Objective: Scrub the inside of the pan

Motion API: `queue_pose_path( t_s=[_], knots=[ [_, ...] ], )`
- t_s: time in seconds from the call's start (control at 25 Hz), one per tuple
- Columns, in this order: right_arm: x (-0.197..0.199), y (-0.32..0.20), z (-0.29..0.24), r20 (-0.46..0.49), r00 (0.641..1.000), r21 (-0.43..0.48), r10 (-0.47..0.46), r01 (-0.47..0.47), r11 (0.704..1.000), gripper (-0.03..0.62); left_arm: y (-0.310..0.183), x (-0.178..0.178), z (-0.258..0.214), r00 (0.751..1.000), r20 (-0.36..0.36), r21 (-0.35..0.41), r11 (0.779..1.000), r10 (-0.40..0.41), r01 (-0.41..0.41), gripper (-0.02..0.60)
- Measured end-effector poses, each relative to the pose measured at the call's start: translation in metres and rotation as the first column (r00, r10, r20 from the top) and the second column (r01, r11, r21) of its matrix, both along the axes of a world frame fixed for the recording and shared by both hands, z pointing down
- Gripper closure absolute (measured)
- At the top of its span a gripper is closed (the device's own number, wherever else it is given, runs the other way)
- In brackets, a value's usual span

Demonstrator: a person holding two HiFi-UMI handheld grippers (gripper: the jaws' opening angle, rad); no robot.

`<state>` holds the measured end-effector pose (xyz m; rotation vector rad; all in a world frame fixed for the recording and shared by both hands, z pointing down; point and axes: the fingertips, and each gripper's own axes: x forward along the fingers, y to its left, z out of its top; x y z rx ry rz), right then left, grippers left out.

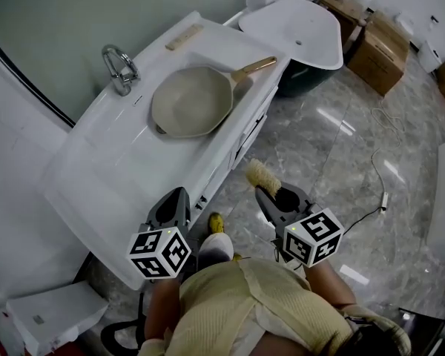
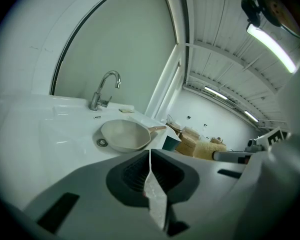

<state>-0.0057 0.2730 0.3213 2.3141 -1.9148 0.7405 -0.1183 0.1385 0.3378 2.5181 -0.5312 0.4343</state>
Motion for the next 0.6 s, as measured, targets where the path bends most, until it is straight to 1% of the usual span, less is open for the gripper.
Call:
queue_pose_path(
  t_s=[0.08, 0.2, 0.4, 0.48, 0.6],
  knots=[
    [0.007, -0.011, 0.002, 0.000, 1.000, -0.009, -0.007, 0.007, 1.000, 0.511, -0.011, 0.003, 0.002, 1.000, -0.001, -0.004, 1.000, -0.019, 0.019, 0.518],
    [0.019, -0.029, 0.001, -0.005, 1.000, -0.019, -0.017, 0.017, 1.000, 0.511, -0.023, 0.010, 0.004, 1.000, 0.000, -0.018, 1.000, -0.025, 0.025, 0.518],
    [0.033, -0.061, -0.001, -0.019, 0.999, -0.036, -0.037, 0.036, 0.999, 0.511, -0.050, 0.015, 0.007, 0.998, -0.023, -0.076, 0.995, -0.061, 0.059, 0.518],
    [0.038, -0.074, -0.001, -0.024, 0.999, -0.045, -0.044, 0.043, 0.998, 0.511, -0.063, 0.018, 0.006, 0.997, -0.030, -0.074, 0.995, -0.071, 0.069, 0.518],
    [0.047, -0.096, -0.001, -0.032, 0.998, -0.053, -0.056, 0.054, 0.997, 0.511, -0.079, 0.020, 0.005, 0.997, -0.030, -0.056, 0.996, -0.065, 0.063, 0.518]
  ],
)
